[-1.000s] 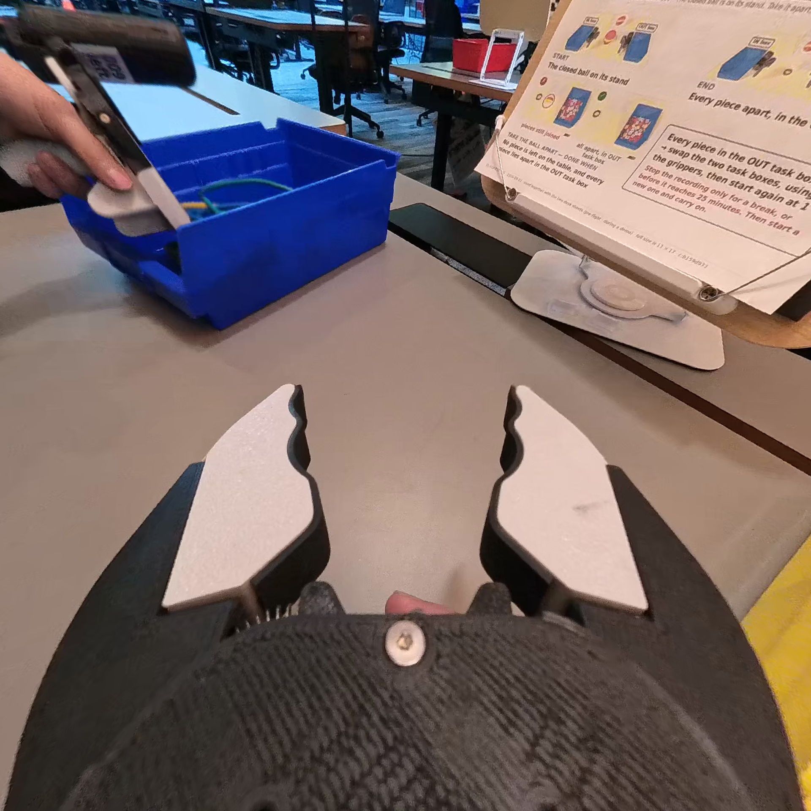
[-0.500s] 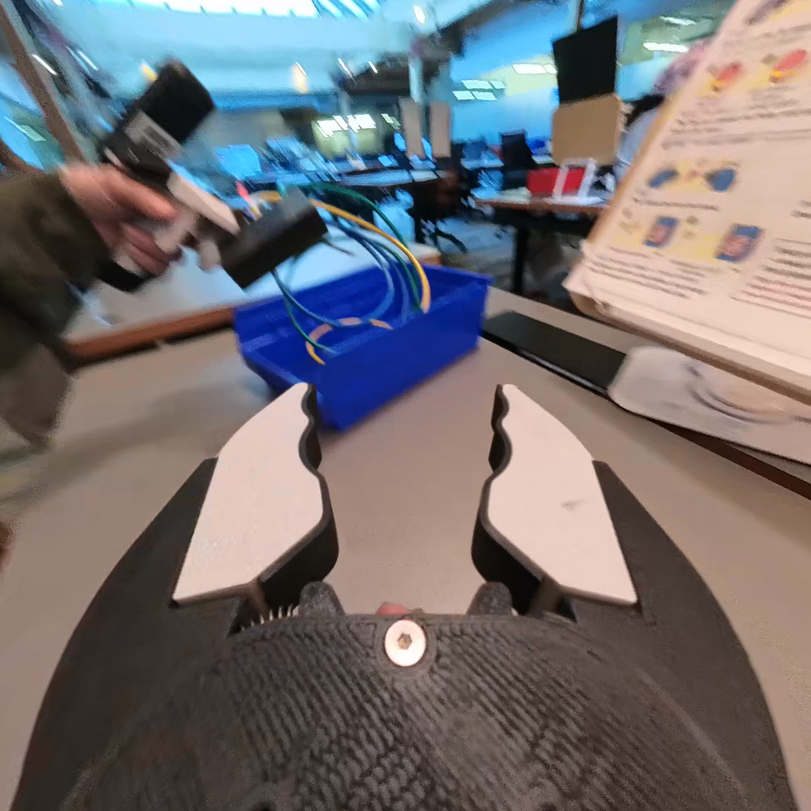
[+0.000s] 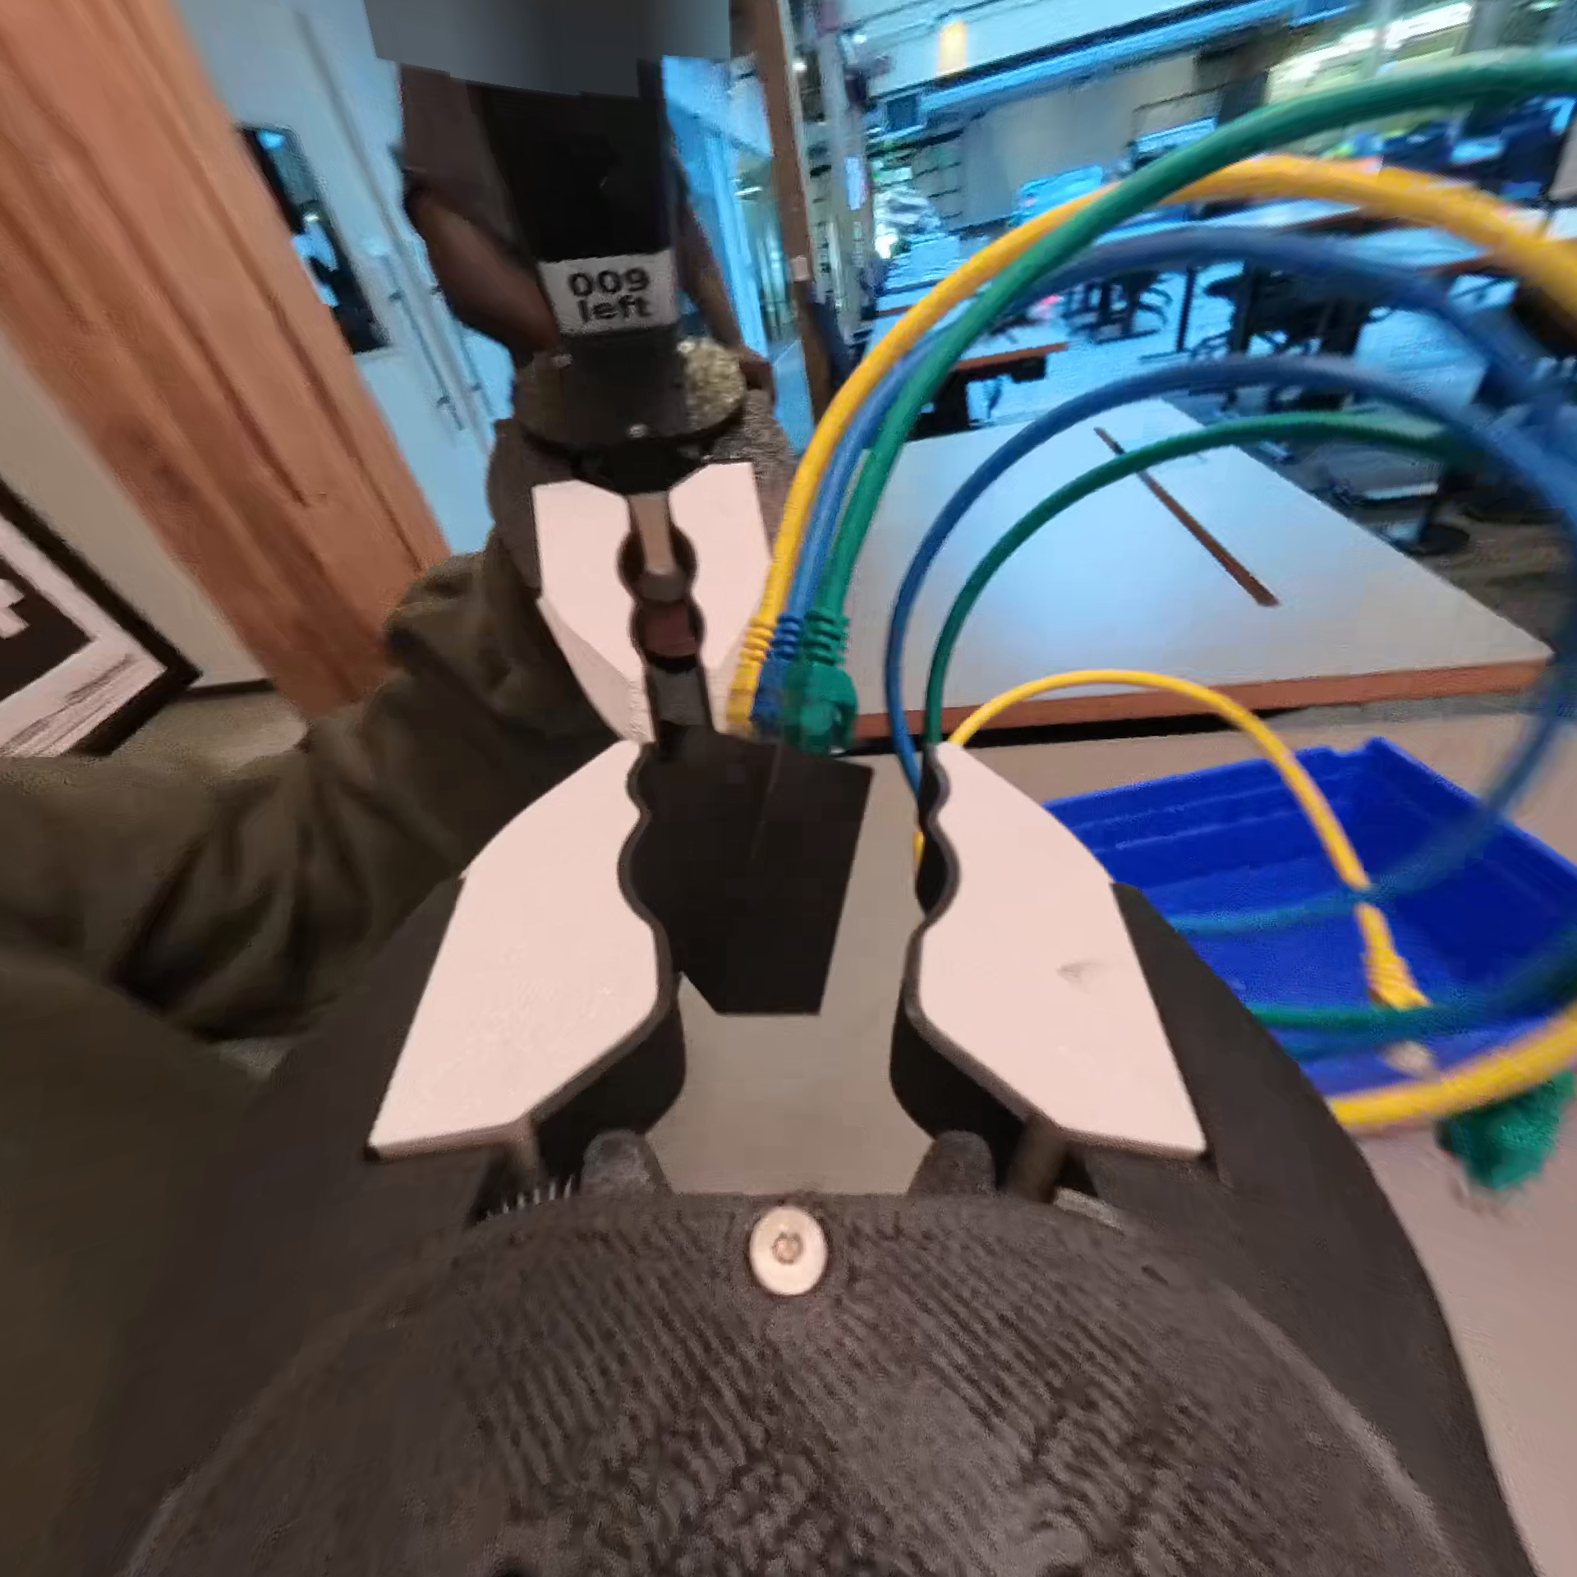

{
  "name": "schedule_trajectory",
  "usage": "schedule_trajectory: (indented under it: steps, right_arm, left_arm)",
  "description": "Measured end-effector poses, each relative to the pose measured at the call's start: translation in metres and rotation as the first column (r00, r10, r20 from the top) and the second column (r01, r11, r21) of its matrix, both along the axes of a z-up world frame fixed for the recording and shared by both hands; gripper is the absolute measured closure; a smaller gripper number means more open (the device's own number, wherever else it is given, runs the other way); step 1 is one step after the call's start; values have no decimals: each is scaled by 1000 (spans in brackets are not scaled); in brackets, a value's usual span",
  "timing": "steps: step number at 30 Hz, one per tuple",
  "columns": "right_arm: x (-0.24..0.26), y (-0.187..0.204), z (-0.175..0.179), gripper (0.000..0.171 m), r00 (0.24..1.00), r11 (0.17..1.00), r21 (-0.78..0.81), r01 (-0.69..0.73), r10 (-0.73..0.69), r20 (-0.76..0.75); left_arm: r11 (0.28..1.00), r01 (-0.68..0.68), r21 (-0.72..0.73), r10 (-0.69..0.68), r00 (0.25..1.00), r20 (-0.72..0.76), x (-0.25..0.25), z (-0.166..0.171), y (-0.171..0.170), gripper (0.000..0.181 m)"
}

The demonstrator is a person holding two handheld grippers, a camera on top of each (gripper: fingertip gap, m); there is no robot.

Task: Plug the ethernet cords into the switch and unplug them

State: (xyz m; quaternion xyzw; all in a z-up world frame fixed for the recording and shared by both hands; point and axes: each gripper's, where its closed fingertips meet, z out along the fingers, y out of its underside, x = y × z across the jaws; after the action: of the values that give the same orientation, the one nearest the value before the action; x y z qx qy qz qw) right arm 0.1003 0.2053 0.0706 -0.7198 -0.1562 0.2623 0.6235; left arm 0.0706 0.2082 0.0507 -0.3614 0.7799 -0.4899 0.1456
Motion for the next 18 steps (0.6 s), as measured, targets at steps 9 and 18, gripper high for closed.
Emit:
schedule_trajectory:
  steps: [9,18]
  right_arm:
    - [15,-54,-57,141,965,981,89,175,-153,-212]
    - [62,-85,-156,144,568,867,61,494,-269,-778]
  left_arm:
    - [996,92,20,-93,995,36,10,-36,-44,170]
    - [878,-332,-345,395,910,129,65,-112,-21,138]
